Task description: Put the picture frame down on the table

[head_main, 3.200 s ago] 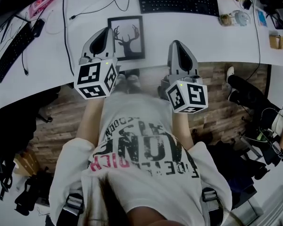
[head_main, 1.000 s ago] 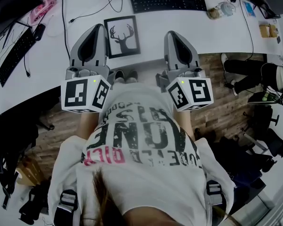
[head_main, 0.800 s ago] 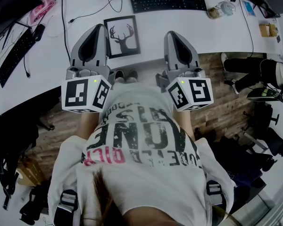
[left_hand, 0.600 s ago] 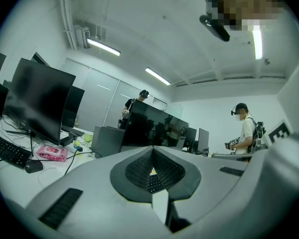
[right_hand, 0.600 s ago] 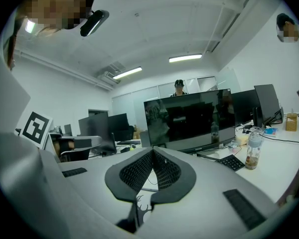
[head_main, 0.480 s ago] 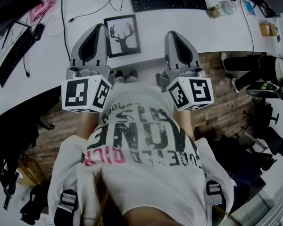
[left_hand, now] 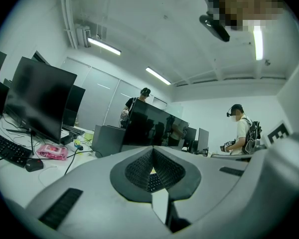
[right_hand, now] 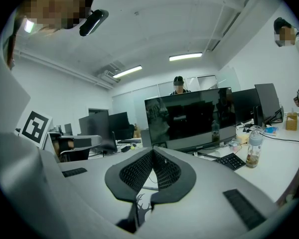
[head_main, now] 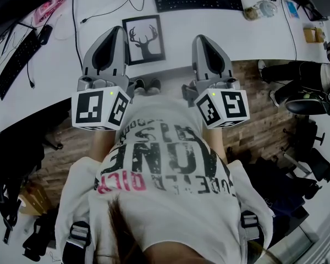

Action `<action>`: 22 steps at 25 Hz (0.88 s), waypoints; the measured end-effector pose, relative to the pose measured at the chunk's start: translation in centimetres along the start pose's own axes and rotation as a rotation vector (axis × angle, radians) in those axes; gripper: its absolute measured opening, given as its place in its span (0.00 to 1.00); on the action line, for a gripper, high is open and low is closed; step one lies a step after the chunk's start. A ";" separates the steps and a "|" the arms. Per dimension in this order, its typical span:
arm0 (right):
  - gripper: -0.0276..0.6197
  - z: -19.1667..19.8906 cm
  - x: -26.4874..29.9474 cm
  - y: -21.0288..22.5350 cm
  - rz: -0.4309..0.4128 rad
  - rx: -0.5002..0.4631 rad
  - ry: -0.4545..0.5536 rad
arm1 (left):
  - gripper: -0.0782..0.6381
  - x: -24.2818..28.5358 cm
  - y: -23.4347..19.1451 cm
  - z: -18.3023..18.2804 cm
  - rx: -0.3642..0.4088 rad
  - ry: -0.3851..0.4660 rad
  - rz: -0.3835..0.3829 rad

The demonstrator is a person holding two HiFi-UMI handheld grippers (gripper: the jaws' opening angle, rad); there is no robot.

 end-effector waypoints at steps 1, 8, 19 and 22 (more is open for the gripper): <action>0.04 0.0 0.0 0.0 0.000 0.000 -0.001 | 0.11 0.0 0.0 0.0 -0.001 0.000 0.001; 0.04 0.3 -0.1 -0.3 0.001 -0.001 -0.006 | 0.11 -0.2 0.0 0.3 -0.009 -0.004 0.007; 0.04 0.5 -0.1 -0.4 0.000 0.001 -0.014 | 0.11 -0.5 -0.1 0.6 -0.023 -0.010 0.004; 0.04 0.5 0.0 -0.4 -0.001 0.003 -0.014 | 0.11 -0.4 -0.1 0.6 -0.023 -0.014 0.005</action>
Point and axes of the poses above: the fingertips, and each gripper's own axes: x forward along the fingers, y to its right, z out of its underside, the point moved 5 cm from there along -x, backward along the fingers, and after that the axes turned 7 degrees about x, right-handed, at the moved point
